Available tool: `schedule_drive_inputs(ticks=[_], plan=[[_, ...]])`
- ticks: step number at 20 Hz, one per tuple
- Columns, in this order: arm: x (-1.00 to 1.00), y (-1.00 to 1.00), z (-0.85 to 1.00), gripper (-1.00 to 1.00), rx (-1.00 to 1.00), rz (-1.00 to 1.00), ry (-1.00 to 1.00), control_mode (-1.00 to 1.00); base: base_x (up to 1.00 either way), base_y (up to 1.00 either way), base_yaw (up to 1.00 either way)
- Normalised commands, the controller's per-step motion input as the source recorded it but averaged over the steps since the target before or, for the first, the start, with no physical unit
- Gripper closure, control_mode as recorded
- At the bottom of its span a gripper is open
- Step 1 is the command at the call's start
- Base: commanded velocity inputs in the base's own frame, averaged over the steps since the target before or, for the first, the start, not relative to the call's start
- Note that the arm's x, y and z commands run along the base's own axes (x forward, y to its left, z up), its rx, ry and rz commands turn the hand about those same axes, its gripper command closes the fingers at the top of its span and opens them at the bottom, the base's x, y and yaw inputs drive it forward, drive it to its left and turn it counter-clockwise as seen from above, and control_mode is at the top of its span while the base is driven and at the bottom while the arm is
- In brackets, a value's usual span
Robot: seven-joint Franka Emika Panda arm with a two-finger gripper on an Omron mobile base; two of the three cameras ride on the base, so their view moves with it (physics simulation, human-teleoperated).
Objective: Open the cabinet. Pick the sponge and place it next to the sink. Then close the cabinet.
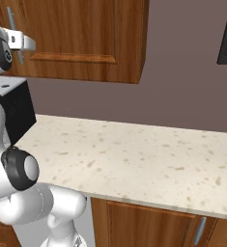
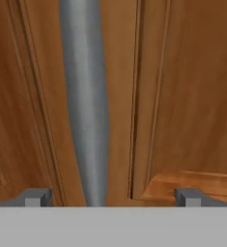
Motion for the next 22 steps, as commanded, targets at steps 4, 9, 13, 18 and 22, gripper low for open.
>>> schedule_drive_inputs(ticks=[4,9,13,18,22], plan=[[0.0,0.27,0.0,-1.0,0.0,0.0,0.0,-1.0,0.0,0.0,0.0],[0.01,0.31,-0.07,-1.0,0.0,0.0,0.0,-1.0,0.0,0.0,0.0],[0.08,0.01,-0.29,-1.0,0.0,-0.03,0.0,-1.0,0.0,0.0,0.0],[0.07,0.0,-0.26,-1.0,0.0,-0.04,0.0,-1.0,0.0,0.0,0.0],[0.09,0.0,-0.06,-1.0,0.0,-0.02,0.0,-1.0,0.0,0.0,0.0]])
